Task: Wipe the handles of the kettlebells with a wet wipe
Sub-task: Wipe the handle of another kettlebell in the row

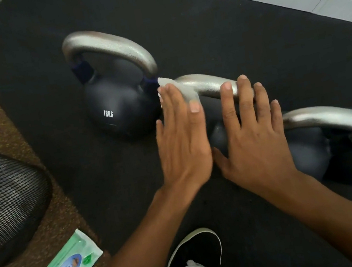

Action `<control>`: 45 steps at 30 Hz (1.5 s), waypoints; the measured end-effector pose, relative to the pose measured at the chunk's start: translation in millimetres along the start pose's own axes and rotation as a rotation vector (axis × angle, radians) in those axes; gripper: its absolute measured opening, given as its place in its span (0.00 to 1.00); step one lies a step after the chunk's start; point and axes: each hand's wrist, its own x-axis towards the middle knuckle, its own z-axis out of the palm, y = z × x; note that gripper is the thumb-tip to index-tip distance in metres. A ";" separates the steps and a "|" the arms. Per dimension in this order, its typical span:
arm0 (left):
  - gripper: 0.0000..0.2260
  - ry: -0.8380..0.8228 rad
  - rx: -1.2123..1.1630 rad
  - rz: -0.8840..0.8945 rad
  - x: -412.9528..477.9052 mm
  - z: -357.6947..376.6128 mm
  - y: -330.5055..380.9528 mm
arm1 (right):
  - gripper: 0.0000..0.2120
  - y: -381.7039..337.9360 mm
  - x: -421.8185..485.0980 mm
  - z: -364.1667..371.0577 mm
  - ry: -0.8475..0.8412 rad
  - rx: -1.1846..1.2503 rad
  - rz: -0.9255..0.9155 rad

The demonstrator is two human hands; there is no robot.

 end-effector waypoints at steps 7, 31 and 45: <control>0.31 0.006 0.156 0.075 50.8 -48.8 0.0 | 0.53 -3.9 0.5 -2.0 -0.025 -0.006 0.015; 0.30 -0.014 -0.520 -0.179 -8.3 7.8 50.5 | 0.51 5.9 0.3 -0.9 -0.057 -0.023 -0.021; 0.32 -0.094 -1.823 -0.469 27.7 13.3 20.5 | 0.42 9.9 2.1 -8.6 -0.034 0.027 -0.037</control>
